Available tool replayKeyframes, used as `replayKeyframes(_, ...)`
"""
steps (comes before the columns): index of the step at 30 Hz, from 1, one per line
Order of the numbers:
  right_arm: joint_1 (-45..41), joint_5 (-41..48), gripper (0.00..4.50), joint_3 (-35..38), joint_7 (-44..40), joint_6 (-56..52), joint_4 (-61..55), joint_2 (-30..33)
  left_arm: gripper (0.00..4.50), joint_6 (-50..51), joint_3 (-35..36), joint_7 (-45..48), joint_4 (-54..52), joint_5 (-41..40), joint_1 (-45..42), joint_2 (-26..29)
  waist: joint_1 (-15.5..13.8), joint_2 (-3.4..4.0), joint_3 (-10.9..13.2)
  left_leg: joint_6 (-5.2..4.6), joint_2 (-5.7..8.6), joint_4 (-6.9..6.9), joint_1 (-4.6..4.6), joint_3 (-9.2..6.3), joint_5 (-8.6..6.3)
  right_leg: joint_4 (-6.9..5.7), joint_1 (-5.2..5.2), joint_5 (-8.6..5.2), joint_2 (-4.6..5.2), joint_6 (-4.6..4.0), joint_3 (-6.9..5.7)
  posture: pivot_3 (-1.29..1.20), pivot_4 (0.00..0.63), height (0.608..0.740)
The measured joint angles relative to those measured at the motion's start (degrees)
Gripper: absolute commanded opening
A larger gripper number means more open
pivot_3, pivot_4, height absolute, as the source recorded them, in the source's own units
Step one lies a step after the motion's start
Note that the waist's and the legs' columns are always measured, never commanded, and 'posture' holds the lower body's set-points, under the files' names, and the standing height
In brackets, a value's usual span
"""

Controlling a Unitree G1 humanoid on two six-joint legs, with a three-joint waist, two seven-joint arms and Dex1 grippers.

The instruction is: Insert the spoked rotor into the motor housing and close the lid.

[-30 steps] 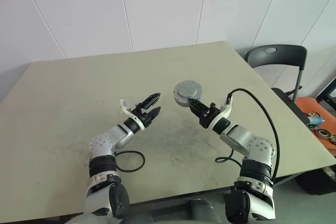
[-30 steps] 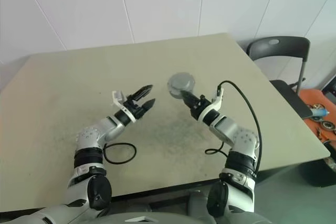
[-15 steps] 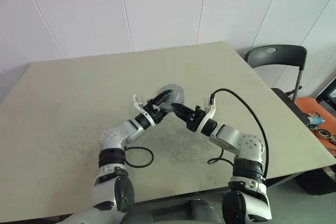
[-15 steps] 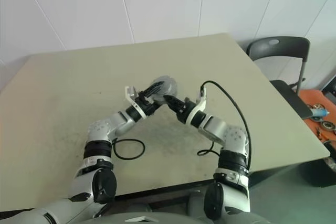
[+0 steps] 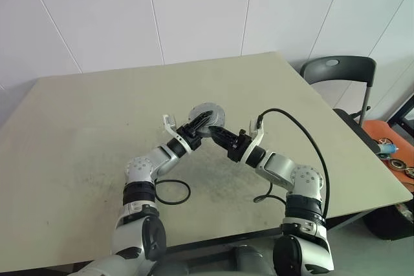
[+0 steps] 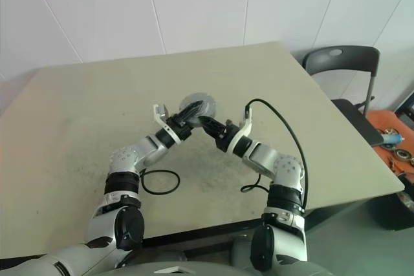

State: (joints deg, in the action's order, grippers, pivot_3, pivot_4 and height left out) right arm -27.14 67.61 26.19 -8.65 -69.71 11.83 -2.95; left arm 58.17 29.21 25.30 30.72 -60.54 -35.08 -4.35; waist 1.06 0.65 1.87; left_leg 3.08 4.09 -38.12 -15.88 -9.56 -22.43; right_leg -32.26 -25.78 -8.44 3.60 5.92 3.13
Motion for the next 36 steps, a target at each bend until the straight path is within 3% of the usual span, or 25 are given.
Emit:
replayKeyframes(2, 0.0, -0.06, 1.28, -0.24, 0.04, 0.38, 0.0, -0.04, 2.12, -0.08, 0.02, -0.16, -0.06, -0.03, 0.03, -0.16, -0.02, 0.0, 0.0, 0.01, 0.0, -0.01, 0.0, 0.0, 0.0, 0.0, 0.0, 0.01, 0.0, -0.01, 0.0, 0.0, 0.0, 0.74)
replayKeyframes(9, -0.5, -1.73, 3.53, -1.17, 0.62, 5.25, 0.19, -0.11, 2.12, -1.37, 1.4, -2.01, 0.87, -0.08, 0.19, -1.03, -0.15, -0.01, 0.0, 0.01, 0.01, -0.02, 0.0, 0.0, 0.01, 0.02, 0.03, 0.02, 0.01, -0.01, 0.0, 0.0, 0.0, 0.74)
replayKeyframes(18, -0.94, -2.09, 3.53, -1.34, 0.81, 7.62, 0.9, 0.1, 2.12, -13.84, 4.91, -4.96, 5.36, 1.17, -1.29, -1.94, 0.03, 0.0, -0.01, 0.08, -0.03, -0.02, 0.03, 0.01, 0.05, 0.01, 0.02, 0.07, -0.04, -0.07, 0.0, 0.0, 0.0, 0.74)
replayKeyframes(36, -0.94, -0.98, 3.53, -1.61, -0.77, 7.45, 0.9, 0.84, 2.12, -57.33, 15.3, -9.51, 22.44, 9.25, -3.74, 11.01, 0.15, -0.07, -0.05, 0.1, -0.05, -0.02, 0.05, 0.0, 0.06, 0.01, 0.02, 0.12, -0.05, -0.04, 0.0, 0.0, 0.0, 0.74)
